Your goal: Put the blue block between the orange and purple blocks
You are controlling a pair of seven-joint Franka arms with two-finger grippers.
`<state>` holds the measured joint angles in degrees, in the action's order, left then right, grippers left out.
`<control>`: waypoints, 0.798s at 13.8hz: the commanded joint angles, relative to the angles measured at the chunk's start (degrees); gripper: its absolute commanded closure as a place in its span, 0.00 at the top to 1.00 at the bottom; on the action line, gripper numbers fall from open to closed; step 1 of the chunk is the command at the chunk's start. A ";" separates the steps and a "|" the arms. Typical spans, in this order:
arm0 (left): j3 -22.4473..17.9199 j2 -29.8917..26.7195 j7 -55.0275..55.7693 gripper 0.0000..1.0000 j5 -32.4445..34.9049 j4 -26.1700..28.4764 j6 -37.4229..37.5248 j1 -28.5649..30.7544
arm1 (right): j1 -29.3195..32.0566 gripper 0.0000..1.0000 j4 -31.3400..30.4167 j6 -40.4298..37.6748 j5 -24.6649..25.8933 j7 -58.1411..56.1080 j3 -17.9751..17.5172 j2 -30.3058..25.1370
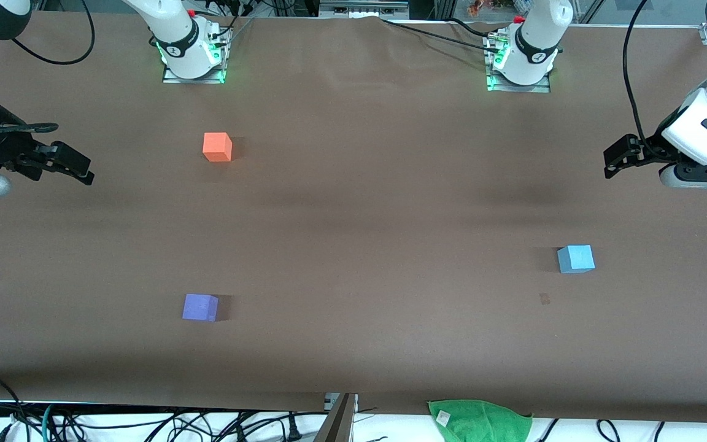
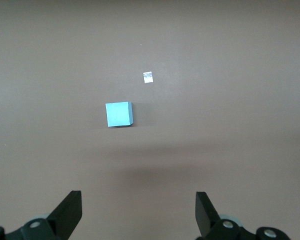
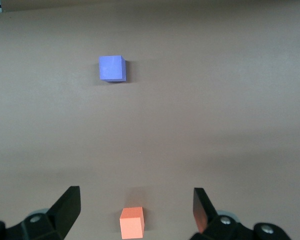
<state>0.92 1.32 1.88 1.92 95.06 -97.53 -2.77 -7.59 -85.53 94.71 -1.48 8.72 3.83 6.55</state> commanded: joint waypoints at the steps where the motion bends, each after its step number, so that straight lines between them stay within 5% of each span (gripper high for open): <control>1: -0.48 -1.41 -0.82 1.00 -0.43 1.97 -1.17 -0.39 | 0.47 0.99 0.45 0.21 -0.89 -0.90 -0.14 -0.05; 11: -0.30 0.26 -0.65 1.00 -0.34 1.53 1.11 -0.04 | 0.65 0.99 0.45 0.12 -1.51 -0.90 -0.05 -0.05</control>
<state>0.80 1.48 1.88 1.92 96.61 -97.36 -2.77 -7.48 -85.53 94.93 -1.88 8.72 3.87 6.55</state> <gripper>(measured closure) 0.000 0.004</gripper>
